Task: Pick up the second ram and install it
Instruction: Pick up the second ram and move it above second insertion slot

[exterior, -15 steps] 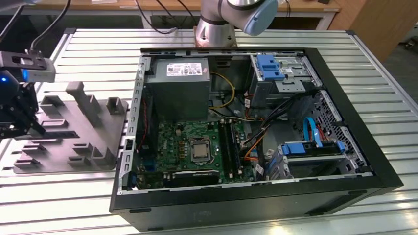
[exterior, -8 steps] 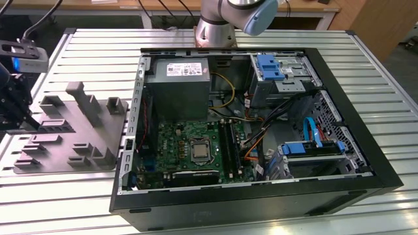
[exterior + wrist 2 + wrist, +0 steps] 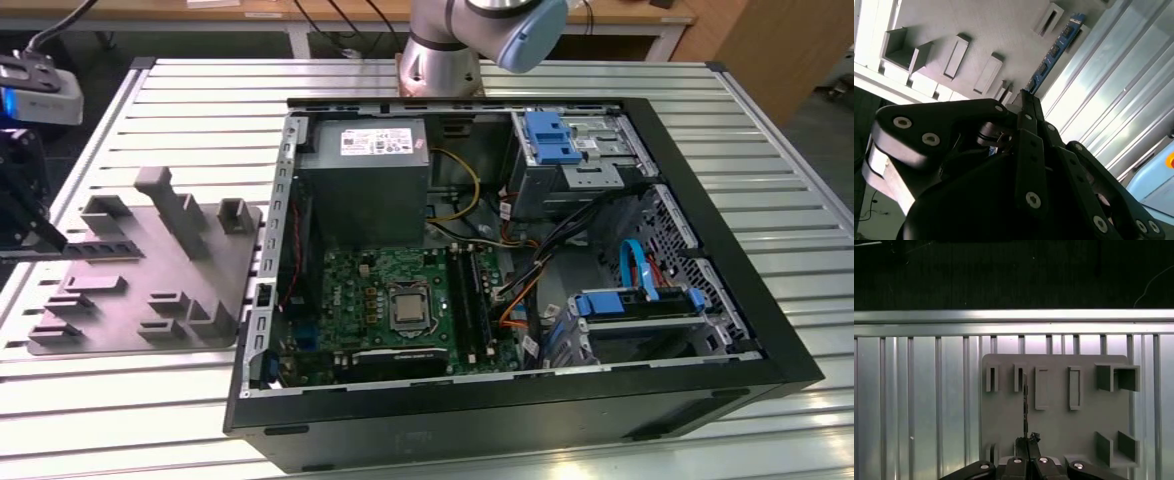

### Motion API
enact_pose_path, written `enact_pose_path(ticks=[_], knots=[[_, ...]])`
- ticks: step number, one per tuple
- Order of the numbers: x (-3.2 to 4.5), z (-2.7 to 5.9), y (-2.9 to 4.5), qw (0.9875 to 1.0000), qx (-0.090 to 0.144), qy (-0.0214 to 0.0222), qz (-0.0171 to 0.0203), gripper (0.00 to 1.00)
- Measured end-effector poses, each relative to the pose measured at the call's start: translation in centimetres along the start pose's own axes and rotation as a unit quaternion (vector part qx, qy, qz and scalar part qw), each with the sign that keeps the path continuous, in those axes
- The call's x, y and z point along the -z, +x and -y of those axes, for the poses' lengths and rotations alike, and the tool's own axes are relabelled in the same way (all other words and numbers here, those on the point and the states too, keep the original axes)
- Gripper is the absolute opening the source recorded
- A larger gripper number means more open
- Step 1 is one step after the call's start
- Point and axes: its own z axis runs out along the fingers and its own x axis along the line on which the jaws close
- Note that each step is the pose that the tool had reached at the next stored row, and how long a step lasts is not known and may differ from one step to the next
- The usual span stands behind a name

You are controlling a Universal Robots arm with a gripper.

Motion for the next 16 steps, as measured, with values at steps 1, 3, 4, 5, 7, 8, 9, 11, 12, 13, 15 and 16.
enact_pose_path(ticks=[1,3,4,5,7,8,9,11,12,13,15,16], knots=[[0.27,0.00,-0.01,1.0000,0.000,0.0005,0.0000,0.11],[0.76,0.00,-0.02,1.0000,-0.001,0.0012,0.0001,0.11],[0.99,0.00,-0.03,1.0000,-0.001,0.0015,0.0001,0.11],[1.23,0.00,-0.03,1.0000,-0.001,0.0017,0.0000,0.11],[1.74,0.01,-0.05,1.0000,-0.002,0.0025,0.0001,0.11],[2.01,0.01,-0.05,1.0000,-0.002,0.0028,0.0001,0.11],[2.30,0.01,-0.06,1.0000,-0.002,0.0032,0.0001,0.11],[2.85,0.01,-0.08,1.0000,-0.002,0.0039,0.0001,0.11],[3.14,0.01,-0.08,1.0000,-0.002,0.0042,0.0001,0.11],[3.44,0.01,-0.09,1.0000,-0.002,0.0046,0.0002,0.11],[4.08,0.02,-0.11,1.0000,-0.003,0.0052,0.0002,0.11],[4.42,0.02,-0.12,1.0000,-0.003,0.0056,0.0002,0.11]])
